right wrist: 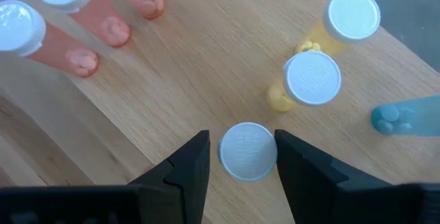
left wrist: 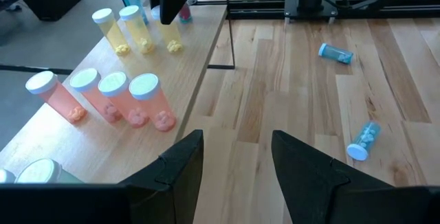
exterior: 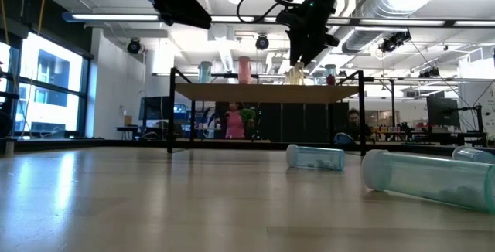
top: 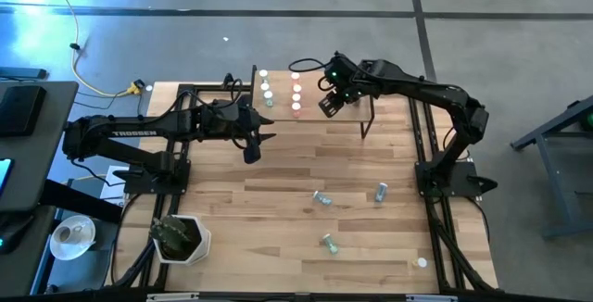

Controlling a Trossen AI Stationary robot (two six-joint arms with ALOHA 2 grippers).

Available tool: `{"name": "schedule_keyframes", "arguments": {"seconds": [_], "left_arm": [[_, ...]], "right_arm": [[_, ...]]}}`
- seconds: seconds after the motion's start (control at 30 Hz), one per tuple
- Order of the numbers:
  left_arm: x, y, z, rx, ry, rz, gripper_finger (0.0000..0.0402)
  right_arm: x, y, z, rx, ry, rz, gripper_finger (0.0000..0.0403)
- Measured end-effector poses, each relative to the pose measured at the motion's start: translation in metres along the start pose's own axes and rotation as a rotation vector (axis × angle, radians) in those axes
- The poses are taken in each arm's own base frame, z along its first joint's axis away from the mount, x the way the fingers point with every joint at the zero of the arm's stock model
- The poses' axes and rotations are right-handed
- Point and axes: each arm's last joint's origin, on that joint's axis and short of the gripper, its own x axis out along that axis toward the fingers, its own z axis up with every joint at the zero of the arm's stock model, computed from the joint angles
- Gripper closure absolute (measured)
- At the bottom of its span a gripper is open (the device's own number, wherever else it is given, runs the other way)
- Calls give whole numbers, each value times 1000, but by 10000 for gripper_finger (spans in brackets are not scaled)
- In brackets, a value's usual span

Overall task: Pick and place medicine bottles onto shelf by color
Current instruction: Align the yellow pill bottle with the yellow pill bottle, then align the blue pill bottle with the blue pill bottle

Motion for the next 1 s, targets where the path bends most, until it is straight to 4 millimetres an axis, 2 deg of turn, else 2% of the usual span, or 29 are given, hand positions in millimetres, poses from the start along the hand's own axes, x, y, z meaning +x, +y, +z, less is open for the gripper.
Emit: {"name": "schedule_keyframes", "arguments": {"seconds": [0.37,0.6,0.83,1.0], "left_arm": [[0,0,0,-2,0,0,241],[0,0,0,0,0,-2,241],[0,0,-1,1,11,-3,241],[0,0,-1,1,11,-3,241]], "right_arm": [[-19,-3,0,6,-59,16,249],[-43,-3,-4,-12,-118,42,249],[-74,14,-17,-95,-191,80,249],[-89,35,-36,-183,-190,40,249]]}}
